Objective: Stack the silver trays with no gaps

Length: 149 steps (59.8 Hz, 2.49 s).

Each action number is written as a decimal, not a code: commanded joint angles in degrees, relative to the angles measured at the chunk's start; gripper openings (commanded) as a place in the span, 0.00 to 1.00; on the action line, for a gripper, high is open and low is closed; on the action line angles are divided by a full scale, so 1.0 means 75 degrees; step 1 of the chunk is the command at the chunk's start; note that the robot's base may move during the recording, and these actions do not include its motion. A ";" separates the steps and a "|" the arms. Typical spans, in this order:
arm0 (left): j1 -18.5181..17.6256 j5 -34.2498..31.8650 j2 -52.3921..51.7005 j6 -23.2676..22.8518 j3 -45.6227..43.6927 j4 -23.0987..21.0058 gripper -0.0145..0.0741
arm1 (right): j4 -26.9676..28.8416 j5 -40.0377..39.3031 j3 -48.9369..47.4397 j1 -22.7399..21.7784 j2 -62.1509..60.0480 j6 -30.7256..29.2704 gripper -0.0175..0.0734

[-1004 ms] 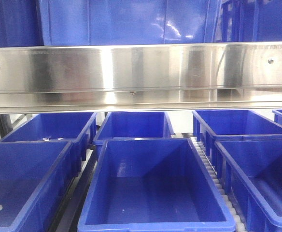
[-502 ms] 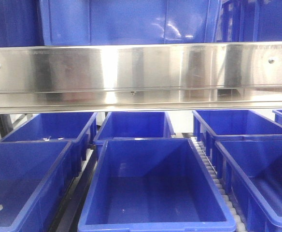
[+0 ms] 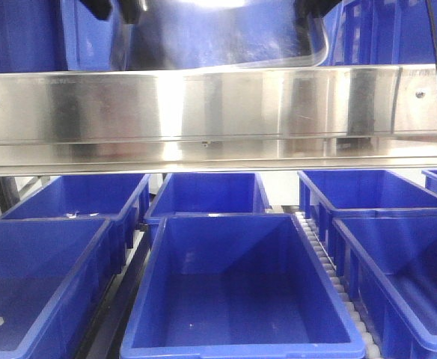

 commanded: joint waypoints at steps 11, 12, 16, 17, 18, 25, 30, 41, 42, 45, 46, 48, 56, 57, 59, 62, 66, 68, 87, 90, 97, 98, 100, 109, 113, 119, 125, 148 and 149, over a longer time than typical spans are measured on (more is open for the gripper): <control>0.0059 0.0023 -0.0067 -0.0127 -0.0046 0.0083 0.69 | -0.0022 -0.0260 -0.0077 0.0004 -0.0082 -0.0084 0.57; 0.0059 0.0037 -0.0087 -0.0127 -0.0046 0.0083 0.69 | -0.0022 -0.0260 -0.0077 0.0004 -0.0094 -0.0084 0.57; 0.0059 0.0037 -0.0220 -0.0127 -0.0046 0.0083 0.69 | -0.0022 -0.0245 -0.0077 0.0004 -0.0225 -0.0084 0.55; 0.0059 0.0037 -0.0236 -0.0127 -0.0062 0.0083 0.69 | -0.0022 -0.0232 -0.0077 0.0004 -0.0256 -0.0084 0.55; 0.0059 0.0037 -0.0296 -0.0127 -0.0062 0.0083 0.69 | -0.0022 -0.0227 -0.0077 0.0004 -0.0289 -0.0084 0.54; 0.0059 0.0093 -0.0738 -0.0127 -0.0254 0.0097 0.67 | -0.0022 -0.0214 -0.0077 0.0004 -0.0731 -0.0084 0.48; 0.0059 0.0093 -0.1202 -0.0127 -0.0384 0.0135 0.61 | -0.0038 -0.0214 -0.0077 0.0004 -0.1210 -0.0230 0.41; 0.0059 0.0160 -0.2275 -0.0127 -0.0442 0.0749 0.22 | -0.0310 -0.0359 -0.0077 0.0004 -0.2453 -0.0281 0.18; 0.0059 0.0196 -0.2394 -0.0127 -0.0442 0.0769 0.15 | -0.0346 -0.0359 -0.0077 0.0004 -0.2546 -0.0295 0.16; 0.0059 0.0237 -0.2680 -0.0127 -0.0442 0.0770 0.14 | -0.0424 -0.0359 -0.0077 0.0004 -0.2906 -0.0364 0.08; 0.0059 0.0250 -0.2808 -0.0127 -0.0428 0.0770 0.16 | -0.0424 -0.0359 -0.0077 0.0004 -0.2996 -0.0387 0.09; 0.0038 0.0250 -0.3025 -0.0127 -0.0409 0.0770 0.17 | -0.0424 -0.0359 -0.0077 0.0004 -0.3216 -0.0469 0.11; -0.0257 -0.0089 -0.4229 -0.0070 0.0190 0.1166 0.17 | -0.0424 -0.0733 0.0449 0.0004 -0.4415 -0.0820 0.10; -0.0289 -0.0152 -0.4362 -0.0070 0.0290 0.1191 0.17 | -0.0424 -0.0782 0.0543 0.0004 -0.4548 -0.0838 0.10; -0.0375 -0.0371 -0.4778 -0.0070 0.0641 0.1227 0.16 | -0.0424 -0.0938 0.0864 0.0004 -0.4955 -0.0849 0.10; -0.0440 -0.0689 -0.5362 -0.0070 0.1218 0.1227 0.16 | -0.0424 -0.1136 0.1308 0.0004 -0.5531 -0.0849 0.10; -0.0473 -0.1035 -0.6135 -0.0070 0.2066 0.1154 0.16 | -0.0424 -0.1359 0.2055 0.0004 -0.6292 -0.0854 0.10; -0.0473 -0.1165 -0.6621 -0.0086 0.2621 0.1142 0.16 | -0.0424 -0.1486 0.2469 0.0004 -0.6703 -0.0854 0.10; -0.0473 -0.1513 -1.0654 -0.0121 0.6868 0.0954 0.16 | -0.0311 -0.1806 0.6459 0.0004 -1.0876 -0.0854 0.10; -0.0473 -0.1407 -1.1050 -0.0121 0.7270 0.0954 0.16 | -0.0229 -0.1775 0.6865 0.0004 -1.1433 -0.0854 0.10; -0.0473 -0.1327 -1.2184 -0.0121 0.7986 0.0890 0.16 | 0.0134 -0.1690 0.7589 0.0004 -1.2482 -0.0854 0.10; -0.0473 -0.1327 -1.2338 -0.0121 0.8058 0.0890 0.16 | 0.0182 -0.1672 0.7631 0.0004 -1.2578 -0.0854 0.10; -0.0473 -0.1327 -1.2577 -0.0121 0.8154 0.0890 0.16 | 0.0241 -0.1615 0.7688 0.0004 -1.2835 -0.0854 0.10; -0.0473 -0.1290 -1.3438 -0.0121 0.8263 0.0890 0.16 | 0.0241 -0.1579 0.7702 0.0004 -1.3578 -0.0854 0.10; -0.0473 -0.1290 -1.3720 -0.0121 0.8263 0.0890 0.16 | 0.0241 -0.1579 0.7702 0.0004 -1.3606 -0.0854 0.10; -0.0473 -0.1290 -1.3786 -0.0121 0.8263 0.0890 0.16 | 0.0241 -0.1596 0.7702 0.0004 -1.3606 -0.0854 0.10; -0.0473 -0.1319 -1.3786 -0.0121 0.8263 0.1005 0.16 | 0.0241 -0.1573 0.7702 0.0004 -1.3606 -0.0854 0.10; -0.0473 -0.1330 -1.3786 -0.0121 0.8263 0.1037 0.16 | -0.0794 -0.1790 0.7702 -0.0485 -1.3606 -0.0870 0.10; -0.0473 -0.1330 -1.3786 -0.0121 0.8263 0.1037 0.16 | -0.0943 -0.1789 0.7702 -0.0608 -1.3606 -0.0870 0.10</control>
